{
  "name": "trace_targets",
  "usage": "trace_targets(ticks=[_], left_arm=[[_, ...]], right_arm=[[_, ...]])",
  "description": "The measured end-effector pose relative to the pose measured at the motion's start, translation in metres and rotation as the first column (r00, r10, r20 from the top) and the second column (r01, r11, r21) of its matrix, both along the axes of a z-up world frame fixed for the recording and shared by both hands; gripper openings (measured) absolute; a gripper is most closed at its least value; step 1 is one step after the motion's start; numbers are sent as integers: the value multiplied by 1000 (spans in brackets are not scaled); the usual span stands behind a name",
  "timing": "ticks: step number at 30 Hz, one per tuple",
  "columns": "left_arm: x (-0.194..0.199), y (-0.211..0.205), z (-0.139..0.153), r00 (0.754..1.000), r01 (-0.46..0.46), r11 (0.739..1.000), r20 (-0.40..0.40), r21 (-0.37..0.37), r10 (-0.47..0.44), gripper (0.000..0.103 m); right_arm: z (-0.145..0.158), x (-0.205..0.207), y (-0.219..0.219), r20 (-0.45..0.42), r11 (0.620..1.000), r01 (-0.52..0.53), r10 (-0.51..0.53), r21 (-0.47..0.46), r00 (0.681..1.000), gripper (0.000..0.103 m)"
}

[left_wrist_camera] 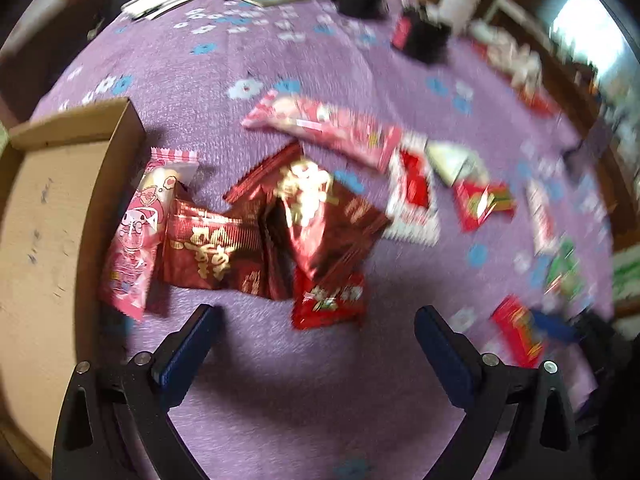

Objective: Organize snacks
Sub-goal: 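Close the right tool on the red gold-print candy bar while the left tool grasps a small red candy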

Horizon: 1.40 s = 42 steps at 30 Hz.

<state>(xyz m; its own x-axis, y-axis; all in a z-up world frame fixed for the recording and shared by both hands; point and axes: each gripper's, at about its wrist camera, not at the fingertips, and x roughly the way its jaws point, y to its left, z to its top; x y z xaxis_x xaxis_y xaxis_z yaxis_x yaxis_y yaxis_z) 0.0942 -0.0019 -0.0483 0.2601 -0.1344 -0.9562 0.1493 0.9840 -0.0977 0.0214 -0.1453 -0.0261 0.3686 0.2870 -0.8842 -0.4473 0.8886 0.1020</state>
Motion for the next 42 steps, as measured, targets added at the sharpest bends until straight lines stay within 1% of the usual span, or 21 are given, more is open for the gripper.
trace_targets(ticks=[1,3,6,10,14,15,16,20,22,24,26,27,28,29,32,33,34,37,38,41,42], left_arm=[[-1,-2,0,1000,7,1000,3,3,-7,100],[0,-2,1,1000,18,1000,1,-23,-18,100],[7,1,1,1000,-2,999,-12,-50,1,100],[16,-2,0,1000,-16,1000,2,13,16,100],[21,-9,-2,999,-9,994,34,109,5,100],[19,-11,-2,999,2,994,43,106,-6,100],[16,-16,-2,999,24,994,33,103,-28,100],[-6,-33,-1,989,145,984,11,99,-147,100],[-14,-36,2,980,196,978,5,66,-197,100],[-13,-32,9,980,200,979,13,35,-201,100],[-8,-23,15,983,178,983,39,37,-179,99],[-3,-18,18,985,168,985,39,29,-169,97],[2,-14,20,987,159,987,35,13,-159,95],[9,-9,22,988,151,988,27,-19,-150,95],[25,-3,18,985,164,983,-31,-83,-167,95],[28,-10,14,981,178,979,-60,-98,-185,95],[27,-12,16,979,190,978,-52,-91,-195,95],[17,-12,17,973,208,969,-74,-137,-219,94],[15,-13,18,968,218,961,-88,-168,-235,94],[5,-24,18,962,242,955,-89,-171,-259,94],[3,-26,17,960,243,952,-94,-185,-263,94]], right_arm=[[0,0,0,0,1000,-1,1,-1,1000,75],[-1,0,-1,2,1000,1,-1,2,1000,76],[-1,-1,-1,2,1000,5,-5,0,1000,76],[0,-2,-3,-2,1000,15,-15,12,1000,76],[0,-2,-7,-7,999,28,-27,27,1000,76],[0,-2,-8,-7,999,35,-35,29,999,76],[1,-2,-10,-8,998,46,-46,33,999,76],[2,-1,-16,-14,997,59,-59,39,998,76],[2,-1,-19,-16,997,66,-65,41,998,76],[2,-1,-24,-17,996,82,-82,42,997,76],[3,0,-26,-16,995,99,-99,28,995,76],[3,0,-26,-16,995,102,-102,21,995,74],[3,0,-26,-11,994,105,-105,19,994,69],[3,1,-27,-9,994,108,-108,18,994,67],[4,6,-26,-10,994,111,-111,10,994,60],[4,9,-24,-11,995,104,-104,4,994,53],[5,11,-23,-11,995,101,-102,-5,995,47],[5,16,-19,-12,996,84,-85,-32,996,35],[5,16,-17,-12,996,74,-74,-43,997,34],[5,14,-10,-13,998,32,-33,-57,999,32],[5,13,-9,-9,998,27,-28,-61,1000,32]])
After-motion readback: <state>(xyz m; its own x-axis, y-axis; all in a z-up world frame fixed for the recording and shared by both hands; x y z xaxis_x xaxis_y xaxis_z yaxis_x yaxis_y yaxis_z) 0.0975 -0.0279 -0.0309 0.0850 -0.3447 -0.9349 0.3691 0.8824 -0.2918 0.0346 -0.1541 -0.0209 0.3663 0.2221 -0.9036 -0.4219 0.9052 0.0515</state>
